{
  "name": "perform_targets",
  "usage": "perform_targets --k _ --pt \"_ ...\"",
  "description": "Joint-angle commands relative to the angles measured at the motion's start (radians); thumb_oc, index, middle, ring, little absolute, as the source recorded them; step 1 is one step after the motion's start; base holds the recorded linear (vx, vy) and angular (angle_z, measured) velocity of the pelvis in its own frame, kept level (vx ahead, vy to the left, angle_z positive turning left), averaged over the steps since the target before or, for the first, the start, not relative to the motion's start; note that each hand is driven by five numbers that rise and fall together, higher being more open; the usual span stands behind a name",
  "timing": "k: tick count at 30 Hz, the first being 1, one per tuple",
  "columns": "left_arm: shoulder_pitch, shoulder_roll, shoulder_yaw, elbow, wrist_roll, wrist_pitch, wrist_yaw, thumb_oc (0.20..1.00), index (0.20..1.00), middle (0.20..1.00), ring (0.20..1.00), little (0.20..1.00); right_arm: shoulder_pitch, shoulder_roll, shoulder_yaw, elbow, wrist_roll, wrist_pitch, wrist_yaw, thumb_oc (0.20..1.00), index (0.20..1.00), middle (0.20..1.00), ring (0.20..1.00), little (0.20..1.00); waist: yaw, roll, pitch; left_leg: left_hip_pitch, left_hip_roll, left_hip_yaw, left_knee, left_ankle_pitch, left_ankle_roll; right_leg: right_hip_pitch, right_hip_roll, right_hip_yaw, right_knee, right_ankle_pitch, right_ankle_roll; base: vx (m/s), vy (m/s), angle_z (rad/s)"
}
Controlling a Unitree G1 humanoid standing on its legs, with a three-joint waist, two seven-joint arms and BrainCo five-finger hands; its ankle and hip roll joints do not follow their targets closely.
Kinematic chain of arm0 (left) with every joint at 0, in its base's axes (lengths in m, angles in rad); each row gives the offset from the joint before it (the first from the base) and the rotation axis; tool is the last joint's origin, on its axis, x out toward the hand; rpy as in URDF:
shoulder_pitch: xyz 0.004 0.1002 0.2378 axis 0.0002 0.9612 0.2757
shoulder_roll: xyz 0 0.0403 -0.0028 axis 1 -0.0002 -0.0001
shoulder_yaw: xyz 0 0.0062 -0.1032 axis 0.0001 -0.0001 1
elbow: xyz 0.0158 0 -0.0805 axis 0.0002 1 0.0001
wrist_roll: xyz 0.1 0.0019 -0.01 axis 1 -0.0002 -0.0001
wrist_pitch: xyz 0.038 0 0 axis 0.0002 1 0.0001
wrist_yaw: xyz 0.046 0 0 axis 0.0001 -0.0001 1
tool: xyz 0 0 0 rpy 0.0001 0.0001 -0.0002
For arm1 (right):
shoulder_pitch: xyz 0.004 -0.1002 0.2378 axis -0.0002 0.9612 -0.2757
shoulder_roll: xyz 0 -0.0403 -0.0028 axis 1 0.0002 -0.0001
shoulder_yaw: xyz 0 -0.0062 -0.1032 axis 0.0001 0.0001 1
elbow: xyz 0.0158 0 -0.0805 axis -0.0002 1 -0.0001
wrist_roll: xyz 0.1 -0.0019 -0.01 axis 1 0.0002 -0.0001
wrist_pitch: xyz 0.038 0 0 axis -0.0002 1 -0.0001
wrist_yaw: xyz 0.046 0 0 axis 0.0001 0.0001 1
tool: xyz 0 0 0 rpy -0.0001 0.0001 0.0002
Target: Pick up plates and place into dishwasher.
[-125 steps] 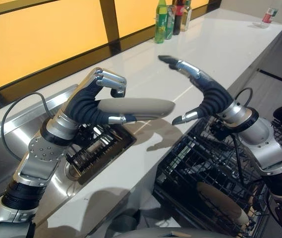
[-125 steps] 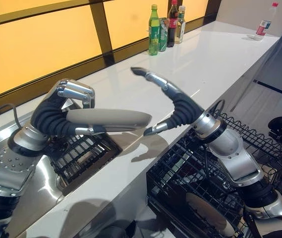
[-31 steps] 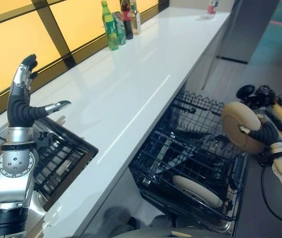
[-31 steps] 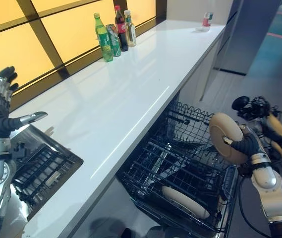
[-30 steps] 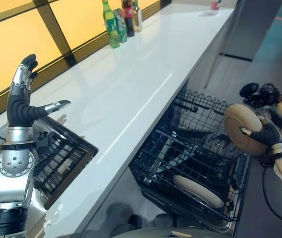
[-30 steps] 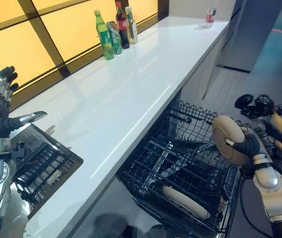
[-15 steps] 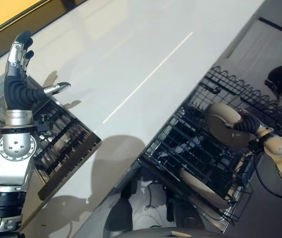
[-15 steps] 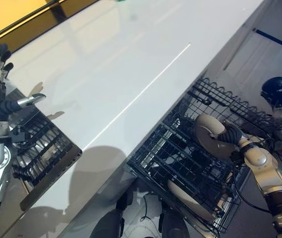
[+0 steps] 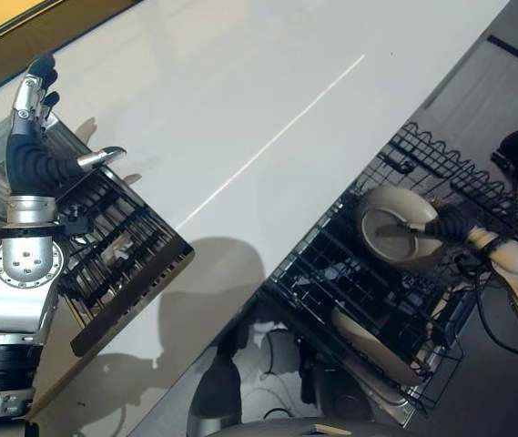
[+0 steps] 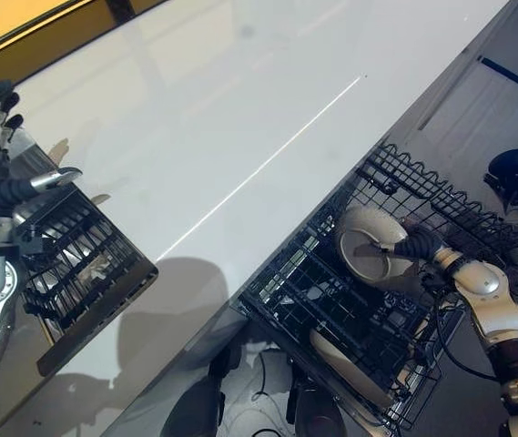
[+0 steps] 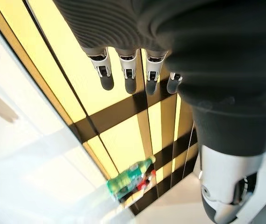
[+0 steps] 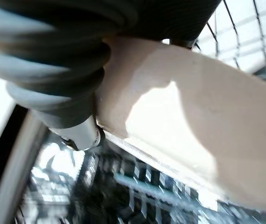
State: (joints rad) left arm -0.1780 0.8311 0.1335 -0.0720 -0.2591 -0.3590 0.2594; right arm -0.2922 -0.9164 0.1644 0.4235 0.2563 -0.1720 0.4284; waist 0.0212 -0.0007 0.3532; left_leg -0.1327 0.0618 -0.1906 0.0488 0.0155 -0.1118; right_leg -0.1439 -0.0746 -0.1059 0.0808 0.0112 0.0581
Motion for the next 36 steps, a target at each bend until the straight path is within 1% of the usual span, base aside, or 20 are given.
perform_targets --k 1,6,9,11,12,14,17,19,22,24,26,27,28,30,32,36 --pt "-0.071 0.047 -0.032 0.004 -0.046 -0.049 0.032 1.000 1.000 1.000 1.000 1.000 -0.065 -0.079 0.081 0.027 0.022 -0.002 0.036 0.200 0.200 0.200 0.200 0.200 0.029 -0.025 -0.036 0.003 -0.010 0.055 0.112 -0.100 0.036 -0.050 -0.060 0.030 0.081 -0.031 0.057 0.00 0.000 0.00" --pt "-0.076 0.048 -0.043 -0.001 -0.034 -0.042 0.038 1.000 1.000 1.000 1.000 1.000 -0.062 -0.103 0.124 0.040 -0.062 0.037 0.073 0.200 0.200 0.200 0.200 0.200 0.031 -0.033 -0.021 -0.014 -0.015 0.062 0.138 -0.101 0.035 -0.044 -0.060 0.032 0.080 -0.031 0.053 0.03 -0.036 -0.03" --pt "-0.101 0.061 -0.066 0.017 -0.024 -0.047 0.050 1.000 1.000 1.000 1.000 1.000 -0.058 -0.113 0.175 0.045 -0.152 0.058 0.033 0.200 0.200 0.200 0.200 0.200 0.030 -0.032 0.010 -0.045 -0.019 0.063 0.167 -0.098 0.037 -0.061 -0.058 0.044 0.093 -0.028 0.049 -0.03 -0.062 0.00" --pt "-0.116 0.068 -0.077 0.020 -0.024 -0.043 0.062 1.000 1.000 1.000 1.000 1.000 -0.072 -0.112 0.200 0.058 -0.182 0.068 0.018 0.200 0.200 0.200 0.200 0.200 0.029 -0.028 0.024 -0.059 -0.020 0.064 0.172 -0.095 0.039 -0.069 -0.057 0.048 0.094 -0.025 0.046 -0.07 -0.043 0.01" --pt "-0.135 0.072 -0.092 0.028 -0.023 -0.046 0.077 1.000 1.000 1.000 1.000 1.000 -0.098 -0.110 0.224 0.080 -0.215 0.086 0.015 0.200 0.200 0.200 0.200 0.200 0.030 -0.022 0.040 -0.076 -0.022 0.064 0.177 -0.089 0.041 -0.078 -0.058 0.051 0.095 -0.022 0.044 -0.11 -0.034 -0.01" --pt "-0.156 0.072 -0.106 0.033 -0.015 -0.049 0.090 1.000 1.000 1.000 1.000 1.000 -0.136 -0.110 0.264 0.125 -0.277 0.098 -0.005 0.200 0.200 0.200 0.200 0.200 0.031 -0.013 0.059 -0.098 -0.025 0.064 0.182 -0.080 0.041 -0.091 -0.058 0.054 0.095 -0.017 0.040 -0.11 -0.026 -0.05" --pt "-0.194 0.076 -0.132 0.033 -0.008 -0.046 0.115 1.000 1.000 1.000 1.000 1.000 -0.206 -0.117 0.328 0.205 -0.306 0.082 -0.032 0.200 0.200 0.200 0.200 0.200 0.034 0.002 0.091 -0.135 -0.031 0.063 0.195 -0.069 0.043 -0.111 -0.062 0.053 0.097 -0.012 0.033 -0.12 -0.027 -0.07" --pt "-0.210 0.073 -0.140 0.032 0.000 -0.045 0.124 1.000 1.000 1.000 1.000 1.000 -0.240 -0.116 0.352 0.227 -0.318 0.100 -0.046 0.200 0.200 0.200 0.200 0.200 0.035 0.010 0.107 -0.162 -0.036 0.060 0.210 -0.064 0.044 -0.128 -0.063 0.051 0.100 -0.009 0.028 -0.12 -0.030 -0.04" --pt "-0.226 0.076 -0.146 0.028 0.003 -0.042 0.137 1.000 1.000 1.000 1.000 1.000 -0.269 -0.123 0.375 0.259 -0.330 0.106 -0.064 0.200 0.200 0.200 0.200 0.200 0.034 0.019 0.120 -0.181 -0.036 0.061 0.211 -0.055 0.044 -0.134 -0.061 0.049 0.092 -0.006 0.021 -0.09 -0.014 -0.01" --pt "-0.230 0.081 -0.142 0.019 -0.002 -0.036 0.142 1.000 1.000 1.000 1.000 1.000 -0.276 -0.126 0.373 0.276 -0.339 0.101 -0.085 0.200 0.200 0.200 0.200 0.200 0.033 0.022 0.127 -0.186 -0.035 0.063 0.208 -0.050 0.044 -0.132 -0.061 0.045 0.087 -0.004 0.018 -0.07 -0.011 -0.01" --pt "-0.228 0.080 -0.137 0.011 -0.004 -0.032 0.143 1.000 1.000 1.000 1.000 1.000 -0.270 -0.128 0.363 0.271 -0.342 0.111 -0.122 0.200 0.200 0.200 0.200 0.200 0.032 0.022 0.130 -0.190 -0.034 0.064 0.209 -0.046 0.042 -0.129 -0.061 0.041 0.083 -0.004 0.016 -0.06 -0.008 0.00" --pt "-0.229 0.080 -0.133 0.009 -0.007 -0.030 0.140 1.000 1.000 1.000 1.000 1.000 -0.268 -0.129 0.356 0.272 -0.342 0.113 -0.137 0.674 0.674 0.674 0.674 0.674 0.032 0.022 0.129 -0.190 -0.034 0.065 0.209 -0.045 0.041 -0.127 -0.061 0.038 0.081 -0.003 0.014 -0.04 -0.005 0.00" --pt "-0.225 0.080 -0.129 0.003 -0.009 -0.027 0.138 1.000 1.000 1.000 1.000 1.000 -0.264 -0.130 0.345 0.273 -0.349 0.114 -0.145 1.000 1.000 1.000 1.000 1.000 0.032 0.022 0.128 -0.189 -0.034 0.066 0.208 -0.044 0.041 -0.125 -0.061 0.036 0.079 -0.003 0.013 -0.03 -0.003 0.00" --pt "-0.214 0.076 -0.119 -0.008 -0.010 -0.024 0.136 1.000 1.000 1.000 1.000 1.000 -0.247 -0.128 0.320 0.265 -0.365 0.118 -0.189 1.000 1.000 1.000 1.000 1.000 0.030 0.020 0.126 -0.185 -0.033 0.069 0.204 -0.043 0.040 -0.118 -0.059 0.033 0.073 -0.002 0.011 -0.03 0.006 0.00" --pt "-0.204 0.072 -0.108 -0.011 -0.014 -0.021 0.128 1.000 1.000 1.000 1.000 1.000 -0.235 -0.134 0.293 0.244 -0.369 0.121 -0.208 1.000 1.000 1.000 1.000 1.000 0.026 0.018 0.120 -0.179 -0.031 0.075 0.199 -0.041 0.039 -0.109 -0.059 0.031 0.066 0.000 0.011 0.00 0.000 0.00" --pt "-0.189 0.054 -0.100 -0.017 -0.008 -0.023 0.118 1.000 1.000 1.000 1.000 1.000 -0.219 -0.123 0.256 0.245 -0.399 0.102 -0.281 1.000 1.000 1.000 1.000 1.000 0.023 0.017 0.107 -0.165 -0.030 0.084 0.193 -0.041 0.039 -0.092 -0.056 0.033 0.057 0.001 0.008 0.00 0.018 0.00"
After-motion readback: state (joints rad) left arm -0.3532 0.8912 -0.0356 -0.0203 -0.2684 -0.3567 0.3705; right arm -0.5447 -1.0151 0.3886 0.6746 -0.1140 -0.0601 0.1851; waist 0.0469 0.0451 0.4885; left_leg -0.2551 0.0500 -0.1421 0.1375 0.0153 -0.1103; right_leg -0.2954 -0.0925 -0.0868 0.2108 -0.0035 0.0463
